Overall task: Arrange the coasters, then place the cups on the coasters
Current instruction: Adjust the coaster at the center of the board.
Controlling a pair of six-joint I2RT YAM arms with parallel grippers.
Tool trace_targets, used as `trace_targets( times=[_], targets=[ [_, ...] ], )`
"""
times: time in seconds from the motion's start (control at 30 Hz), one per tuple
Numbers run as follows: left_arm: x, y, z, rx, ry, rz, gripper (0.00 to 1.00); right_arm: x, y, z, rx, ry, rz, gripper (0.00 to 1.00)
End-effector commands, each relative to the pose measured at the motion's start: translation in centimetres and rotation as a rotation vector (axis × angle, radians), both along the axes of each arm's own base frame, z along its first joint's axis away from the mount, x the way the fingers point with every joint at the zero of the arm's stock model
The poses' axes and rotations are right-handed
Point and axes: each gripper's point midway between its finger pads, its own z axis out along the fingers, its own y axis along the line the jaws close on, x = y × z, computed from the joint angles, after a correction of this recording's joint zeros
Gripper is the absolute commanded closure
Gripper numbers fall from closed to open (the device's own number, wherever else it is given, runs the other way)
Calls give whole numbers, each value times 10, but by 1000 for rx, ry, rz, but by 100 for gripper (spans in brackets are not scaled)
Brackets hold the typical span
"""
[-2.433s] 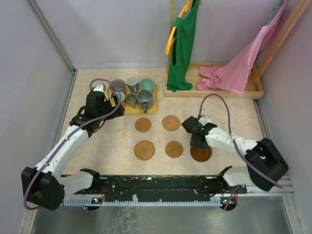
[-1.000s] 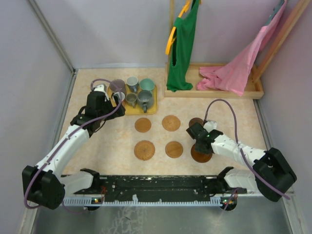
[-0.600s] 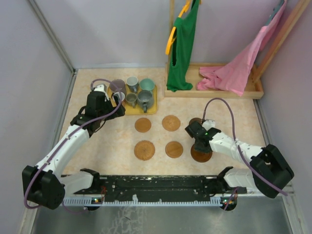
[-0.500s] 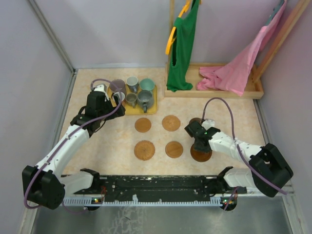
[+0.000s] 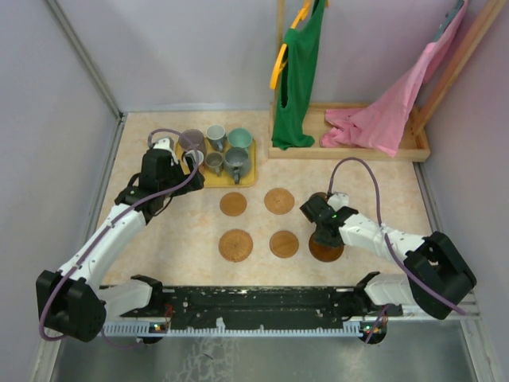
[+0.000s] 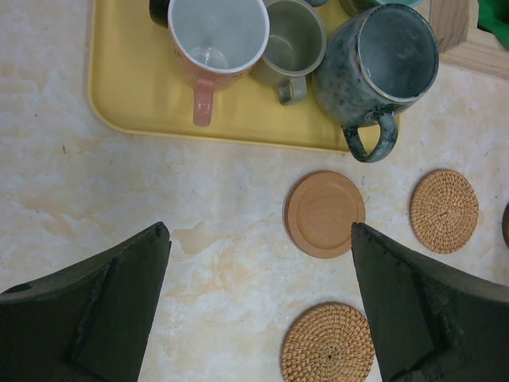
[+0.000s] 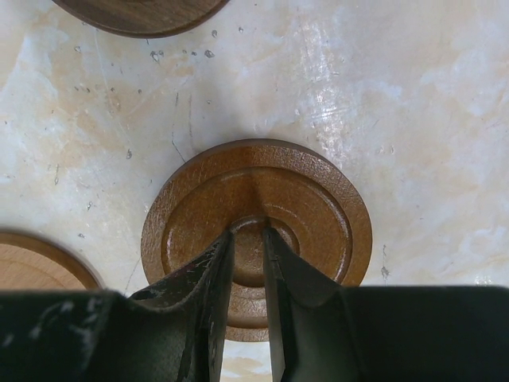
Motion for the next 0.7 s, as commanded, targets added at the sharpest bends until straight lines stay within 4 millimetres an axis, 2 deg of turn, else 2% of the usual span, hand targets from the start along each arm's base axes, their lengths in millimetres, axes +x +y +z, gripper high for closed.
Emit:
trace_targets(
  times=[0.0, 0.2, 0.5, 0.67],
  targets=[
    [3, 1, 2, -2, -17, 3, 0, 17, 14, -3, 66, -47, -25, 75],
    [3, 1, 3, -3, -20, 0, 0, 21, 14, 12, 62, -69, -23, 75],
    [3, 0, 5, -7, -23, -2, 0, 29, 14, 53, 55, -114, -6, 75],
    [3, 0, 6, -8, -26, -1, 0, 30, 32, 56, 98, -115, 61, 75]
  ],
)
